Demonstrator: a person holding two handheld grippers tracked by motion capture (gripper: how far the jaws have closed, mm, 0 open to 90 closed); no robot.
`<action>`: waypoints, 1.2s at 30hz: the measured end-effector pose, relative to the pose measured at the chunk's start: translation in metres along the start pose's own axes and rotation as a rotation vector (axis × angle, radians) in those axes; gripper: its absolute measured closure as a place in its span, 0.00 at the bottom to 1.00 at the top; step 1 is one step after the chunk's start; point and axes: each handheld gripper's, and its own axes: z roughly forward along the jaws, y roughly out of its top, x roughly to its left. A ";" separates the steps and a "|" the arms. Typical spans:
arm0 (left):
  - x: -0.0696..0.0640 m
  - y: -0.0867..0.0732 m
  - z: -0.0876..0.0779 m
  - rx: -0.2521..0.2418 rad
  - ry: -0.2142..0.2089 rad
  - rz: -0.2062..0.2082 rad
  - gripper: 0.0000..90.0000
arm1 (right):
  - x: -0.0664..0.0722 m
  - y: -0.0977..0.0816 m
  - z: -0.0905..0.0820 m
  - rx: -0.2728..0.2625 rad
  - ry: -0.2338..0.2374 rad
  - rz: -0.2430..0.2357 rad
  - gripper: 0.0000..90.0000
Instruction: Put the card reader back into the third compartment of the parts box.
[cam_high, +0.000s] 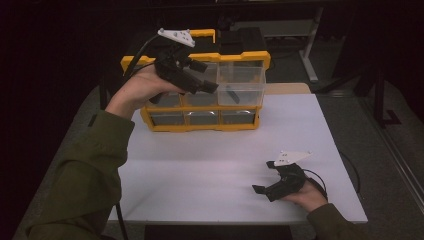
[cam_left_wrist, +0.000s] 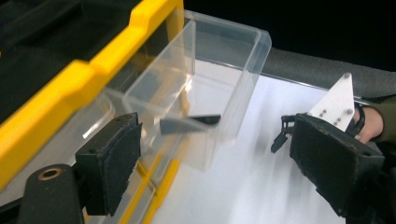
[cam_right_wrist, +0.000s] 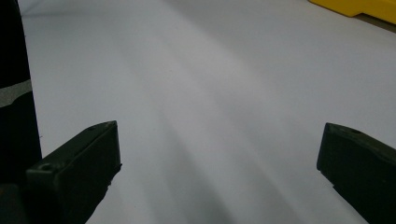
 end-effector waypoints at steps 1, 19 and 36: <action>-0.001 -0.003 -0.001 0.000 0.001 -0.002 0.16 | 0.000 0.000 0.000 0.002 0.000 0.000 0.00; -0.010 -0.079 -0.008 -0.034 0.033 -0.082 0.00 | 0.000 0.000 0.001 0.004 -0.006 0.000 0.00; -0.029 -0.156 -0.001 -0.080 0.037 -0.109 0.00 | -0.006 0.000 0.000 -0.023 -0.004 -0.015 0.00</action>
